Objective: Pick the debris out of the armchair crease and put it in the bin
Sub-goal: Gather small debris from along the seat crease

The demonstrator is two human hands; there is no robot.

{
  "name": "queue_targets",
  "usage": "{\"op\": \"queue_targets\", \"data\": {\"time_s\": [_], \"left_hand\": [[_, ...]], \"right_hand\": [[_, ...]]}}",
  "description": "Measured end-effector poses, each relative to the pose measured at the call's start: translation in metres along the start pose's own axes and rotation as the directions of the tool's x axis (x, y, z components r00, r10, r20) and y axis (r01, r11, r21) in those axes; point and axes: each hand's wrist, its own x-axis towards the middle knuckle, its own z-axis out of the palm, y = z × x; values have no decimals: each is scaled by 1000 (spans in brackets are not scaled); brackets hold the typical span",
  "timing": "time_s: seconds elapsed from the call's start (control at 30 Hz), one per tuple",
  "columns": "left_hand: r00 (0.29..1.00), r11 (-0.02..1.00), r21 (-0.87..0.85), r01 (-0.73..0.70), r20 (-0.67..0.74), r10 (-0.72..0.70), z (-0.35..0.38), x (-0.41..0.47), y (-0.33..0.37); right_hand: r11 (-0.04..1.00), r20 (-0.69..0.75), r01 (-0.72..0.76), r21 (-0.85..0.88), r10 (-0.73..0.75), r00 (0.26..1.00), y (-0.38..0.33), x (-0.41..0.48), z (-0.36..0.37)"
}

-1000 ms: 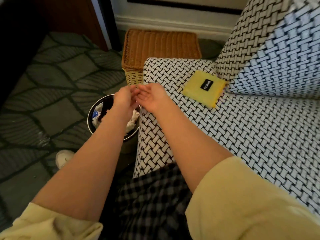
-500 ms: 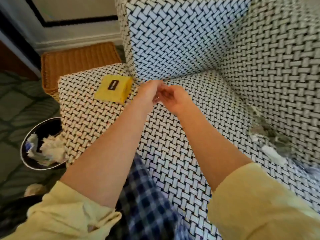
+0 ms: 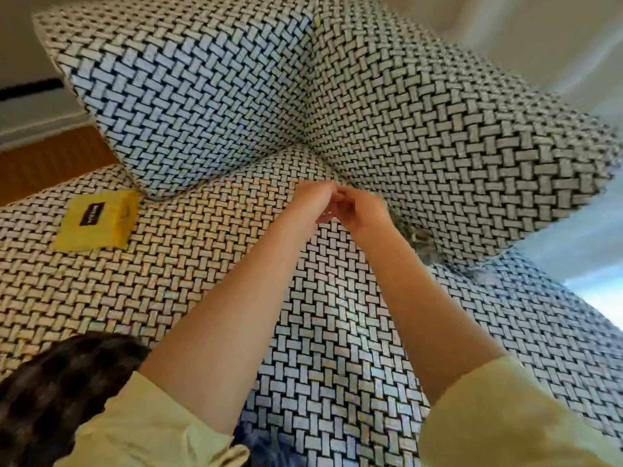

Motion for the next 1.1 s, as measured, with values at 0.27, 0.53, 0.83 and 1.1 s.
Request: {"op": "queue_targets", "data": {"time_s": [0.27, 0.53, 0.83, 1.1], "left_hand": [[999, 996, 74, -42, 30, 40, 54, 7, -11], [979, 933, 302, -193, 120, 164, 106, 23, -38], [848, 450, 720, -529, 432, 307, 127, 26, -70], [777, 224, 756, -616, 535, 332, 130, 23, -64]], "right_hand": [[532, -12, 303, -791, -508, 861, -13, -6, -85], [150, 84, 200, -968, -562, 823, 12, -3, -164], [334, -10, 282, -899, -661, 750, 52, 4, -171], [478, -177, 254, -841, -686, 706, 55, 6, -176]]}}
